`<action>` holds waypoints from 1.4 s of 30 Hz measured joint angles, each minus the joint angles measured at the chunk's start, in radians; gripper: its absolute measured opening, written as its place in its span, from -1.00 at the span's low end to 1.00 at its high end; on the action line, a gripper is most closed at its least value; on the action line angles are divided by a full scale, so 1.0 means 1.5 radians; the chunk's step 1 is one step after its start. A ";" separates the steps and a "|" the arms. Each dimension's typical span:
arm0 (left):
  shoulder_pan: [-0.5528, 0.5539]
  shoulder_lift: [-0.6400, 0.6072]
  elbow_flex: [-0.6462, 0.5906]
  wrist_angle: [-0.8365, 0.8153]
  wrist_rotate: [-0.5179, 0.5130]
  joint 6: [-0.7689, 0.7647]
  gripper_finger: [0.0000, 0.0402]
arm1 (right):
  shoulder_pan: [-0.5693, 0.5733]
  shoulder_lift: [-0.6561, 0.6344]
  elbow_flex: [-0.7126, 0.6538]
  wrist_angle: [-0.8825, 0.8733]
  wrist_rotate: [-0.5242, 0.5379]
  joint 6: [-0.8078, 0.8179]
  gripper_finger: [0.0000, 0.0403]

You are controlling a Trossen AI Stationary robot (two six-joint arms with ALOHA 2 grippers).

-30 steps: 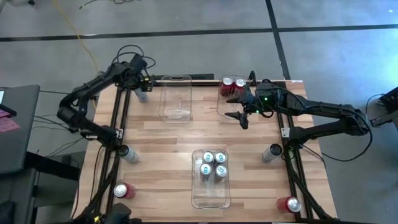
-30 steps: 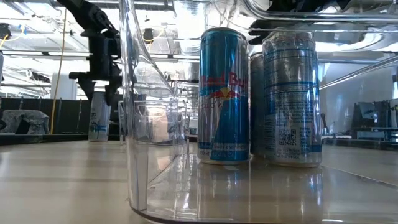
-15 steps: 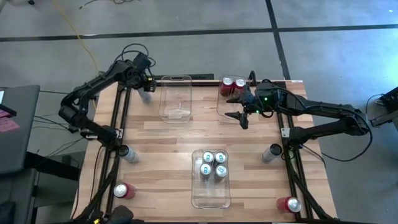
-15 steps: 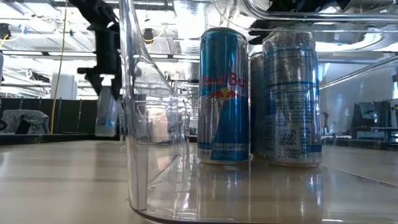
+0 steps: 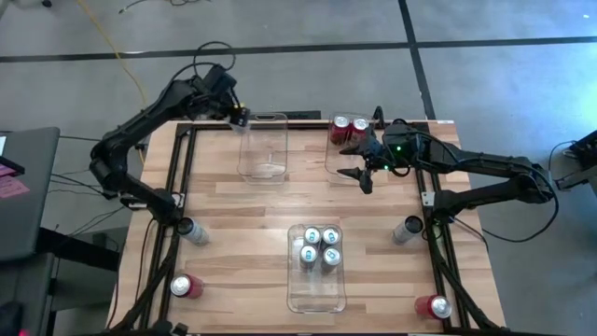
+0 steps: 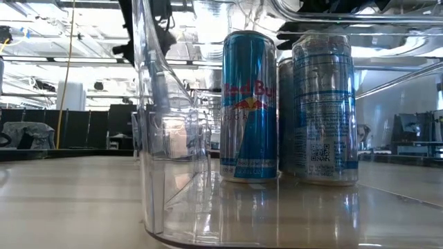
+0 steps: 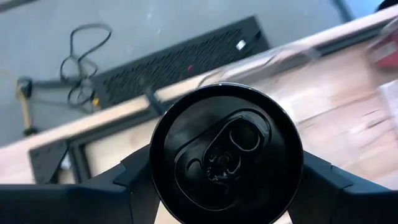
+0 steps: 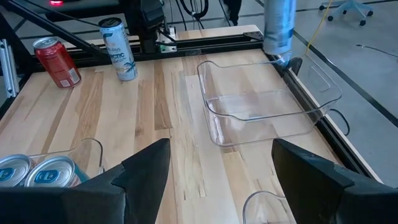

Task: Sort soda cans
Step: Put the top left white soda can into the top left transparent bin

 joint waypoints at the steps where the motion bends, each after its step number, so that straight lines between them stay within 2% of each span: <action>1: -0.003 0.000 0.007 0.006 0.000 0.000 0.27 | 0.000 0.000 0.000 0.000 0.000 0.000 0.49; 7: -0.011 0.010 0.015 0.058 -0.004 0.019 0.27 | 0.000 0.000 0.000 0.000 0.000 -0.001 0.49; 12: -0.013 0.080 0.015 0.099 -0.009 0.044 0.27 | -0.002 0.000 0.000 0.000 0.002 -0.006 0.49; 20: -0.015 0.169 0.015 0.106 -0.012 0.067 0.27 | -0.013 0.000 0.000 -0.003 0.002 -0.017 0.49; 33: -0.015 0.241 0.015 0.129 -0.029 0.069 0.27 | -0.015 0.000 0.000 -0.018 0.002 -0.017 0.49; 42: -0.010 0.247 0.015 0.129 -0.018 0.042 0.50 | -0.015 0.000 0.000 -0.023 0.002 -0.017 0.49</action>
